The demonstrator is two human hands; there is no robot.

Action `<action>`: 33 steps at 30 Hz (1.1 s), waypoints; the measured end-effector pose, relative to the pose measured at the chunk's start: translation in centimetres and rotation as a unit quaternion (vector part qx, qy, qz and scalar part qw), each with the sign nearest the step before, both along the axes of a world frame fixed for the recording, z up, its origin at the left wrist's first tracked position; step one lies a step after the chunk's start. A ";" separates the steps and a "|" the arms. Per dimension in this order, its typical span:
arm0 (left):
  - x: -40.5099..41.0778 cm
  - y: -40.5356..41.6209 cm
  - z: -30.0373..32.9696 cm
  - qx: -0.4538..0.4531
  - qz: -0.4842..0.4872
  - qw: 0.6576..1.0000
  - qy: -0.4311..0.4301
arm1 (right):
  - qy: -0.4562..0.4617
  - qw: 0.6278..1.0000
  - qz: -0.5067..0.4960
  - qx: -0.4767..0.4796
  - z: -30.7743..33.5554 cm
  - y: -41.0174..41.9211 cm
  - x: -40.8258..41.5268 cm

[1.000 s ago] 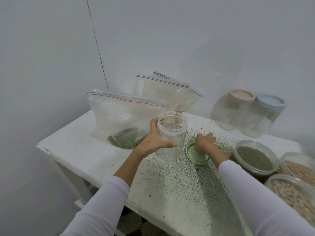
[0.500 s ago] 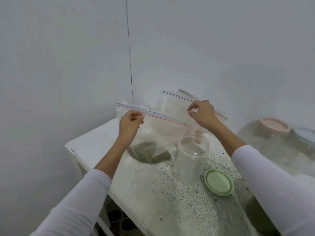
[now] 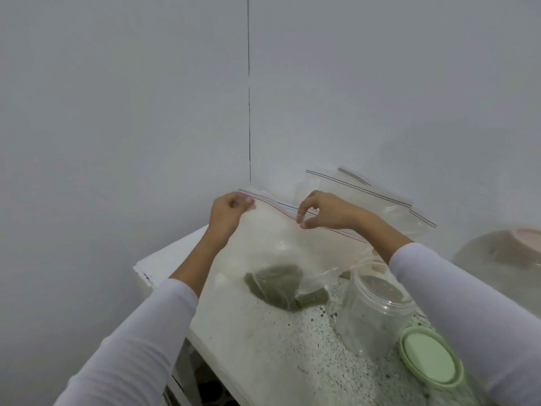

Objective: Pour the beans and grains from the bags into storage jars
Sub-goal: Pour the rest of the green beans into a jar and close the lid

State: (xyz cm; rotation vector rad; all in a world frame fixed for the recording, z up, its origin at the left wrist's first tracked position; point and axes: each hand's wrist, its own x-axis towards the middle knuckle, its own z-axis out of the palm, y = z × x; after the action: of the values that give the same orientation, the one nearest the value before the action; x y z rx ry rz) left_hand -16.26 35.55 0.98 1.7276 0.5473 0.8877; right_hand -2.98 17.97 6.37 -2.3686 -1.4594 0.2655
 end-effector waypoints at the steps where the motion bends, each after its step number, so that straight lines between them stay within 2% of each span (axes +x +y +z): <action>1: 0.0 0.1 0.3 -0.006 -0.012 1.000 -0.015 | 0.017 1.000 0.011 0.010 0.2 0.1 -0.1; 4: 0.2 0.5 1.3 -0.015 -0.049 0.998 -0.031 | 0.076 0.996 0.038 0.008 1.4 0.6 -0.7; 7: 0.4 0.7 2.2 -0.019 -0.090 0.995 -0.042 | 0.062 0.997 0.054 -0.007 2.2 1.7 -0.9; 12: 0.8 0.5 3.3 0.011 -0.127 0.991 -0.049 | 0.041 0.993 0.027 0.109 3.1 4.1 -1.7; 16: 0.7 0.9 3.4 0.002 -0.140 0.989 -0.045 | 0.061 0.984 -0.005 0.167 4.6 4.1 -1.7; 22: 0.9 0.6 4.2 0.017 -0.153 0.986 -0.060 | 0.045 0.993 0.015 0.111 6.2 4.3 -1.9; 25: 0.8 1.1 3.9 0.020 -0.169 0.985 -0.041 | 0.018 0.993 -0.003 0.114 7.4 4.4 -2.0; 28: 0.0 2.5 1.8 0.032 -0.180 0.983 0.015 | 0.025 0.988 -0.030 0.151 9.0 3.8 -1.9; 33: -1.4 5.0 -2.0 -0.030 -0.119 0.992 0.038 | 0.054 0.976 -0.039 0.205 11.6 2.1 -1.1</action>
State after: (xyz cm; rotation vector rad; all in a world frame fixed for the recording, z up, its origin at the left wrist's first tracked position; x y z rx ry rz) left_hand -17.64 40.51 -0.97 1.7342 0.4026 0.6329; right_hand -4.11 20.12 17.99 -2.0375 -1.2307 0.0608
